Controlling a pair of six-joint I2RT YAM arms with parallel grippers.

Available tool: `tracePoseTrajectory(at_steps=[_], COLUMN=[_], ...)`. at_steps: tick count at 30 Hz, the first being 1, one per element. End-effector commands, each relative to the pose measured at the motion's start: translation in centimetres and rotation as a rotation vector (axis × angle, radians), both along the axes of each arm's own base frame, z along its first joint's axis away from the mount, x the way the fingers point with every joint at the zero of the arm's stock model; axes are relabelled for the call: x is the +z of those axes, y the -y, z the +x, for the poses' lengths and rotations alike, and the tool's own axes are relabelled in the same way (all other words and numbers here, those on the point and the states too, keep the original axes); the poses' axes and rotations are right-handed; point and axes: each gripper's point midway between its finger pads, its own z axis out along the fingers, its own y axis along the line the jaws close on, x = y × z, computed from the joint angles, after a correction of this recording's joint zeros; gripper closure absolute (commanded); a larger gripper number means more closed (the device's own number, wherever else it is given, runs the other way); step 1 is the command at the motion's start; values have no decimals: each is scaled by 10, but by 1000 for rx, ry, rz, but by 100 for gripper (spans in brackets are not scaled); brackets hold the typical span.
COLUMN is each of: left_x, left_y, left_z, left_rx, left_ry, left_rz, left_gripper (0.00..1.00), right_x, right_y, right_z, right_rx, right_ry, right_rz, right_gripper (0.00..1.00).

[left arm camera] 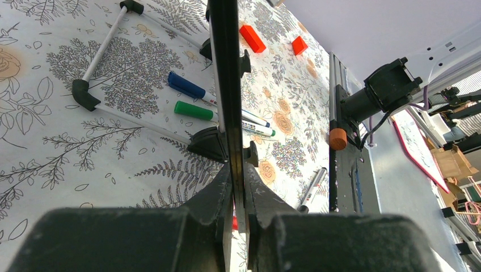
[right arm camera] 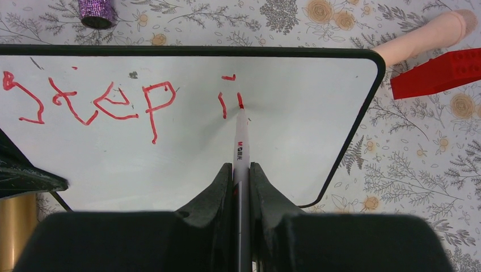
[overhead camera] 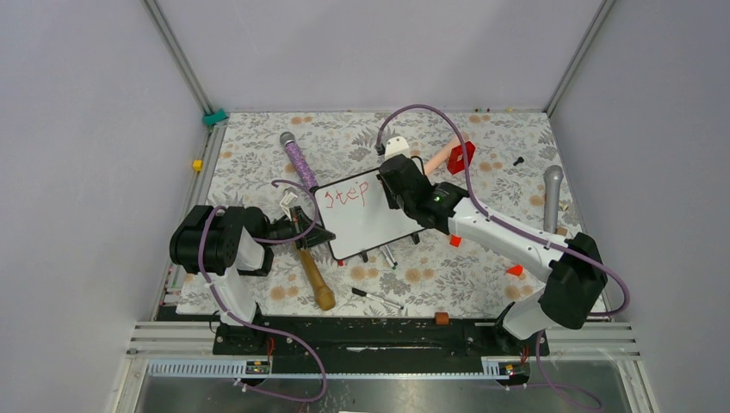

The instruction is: Write a sentence on the whiteboard

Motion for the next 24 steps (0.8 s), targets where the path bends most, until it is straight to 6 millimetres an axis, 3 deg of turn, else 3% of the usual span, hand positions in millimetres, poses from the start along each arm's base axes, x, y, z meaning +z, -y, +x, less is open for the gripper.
tracePoseTrajectory(at_steps=[1,24], left_x=[2,3], left_y=[2,2], left_z=[-5,-5], left_rx=[-50,-52], left_ry=[81,84], left_rz=[6,6], left_gripper=[100,100], right_x=[5,5], right_y=[7,8], right_z=[2,0], right_rx=[-27,-20], right_ry=[17,7], right_rz=[21,9], right_gripper=[100,100])
